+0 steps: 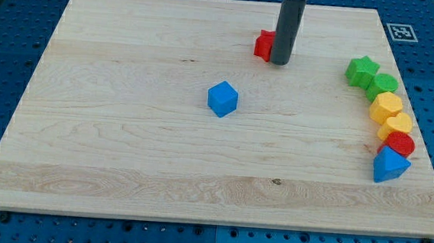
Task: Move the red star little bit up
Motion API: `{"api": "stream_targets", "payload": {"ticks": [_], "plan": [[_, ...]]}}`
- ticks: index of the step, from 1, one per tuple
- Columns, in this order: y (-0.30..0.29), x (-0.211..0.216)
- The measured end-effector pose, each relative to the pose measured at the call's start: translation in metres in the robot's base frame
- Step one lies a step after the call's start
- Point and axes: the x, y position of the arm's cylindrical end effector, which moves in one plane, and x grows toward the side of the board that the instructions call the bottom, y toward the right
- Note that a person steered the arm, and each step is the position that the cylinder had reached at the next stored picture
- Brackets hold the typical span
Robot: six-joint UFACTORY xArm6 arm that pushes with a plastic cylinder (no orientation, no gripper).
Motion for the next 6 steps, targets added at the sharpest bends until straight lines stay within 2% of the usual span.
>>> {"api": "stream_targets", "payload": {"ticks": [1, 2, 3, 4, 6], "plan": [[-0.003, 0.014], [-0.026, 0.046], [-0.052, 0.052], [-0.068, 0.051], [-0.054, 0.01]]}}
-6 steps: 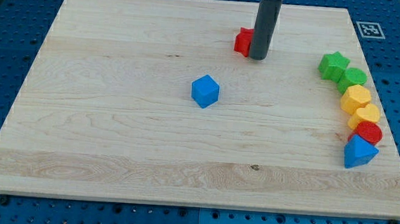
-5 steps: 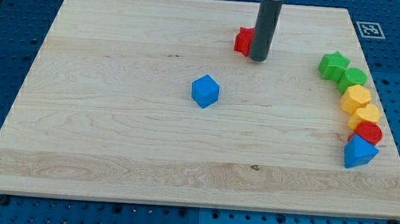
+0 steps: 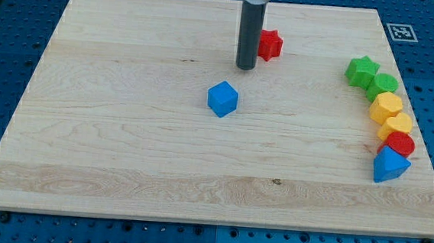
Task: Move the red star little bit up
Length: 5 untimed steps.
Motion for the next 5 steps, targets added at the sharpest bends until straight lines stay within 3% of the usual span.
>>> {"api": "stream_targets", "payload": {"ticks": [3, 5], "plan": [[0.078, -0.033], [-0.012, -0.027]]}}
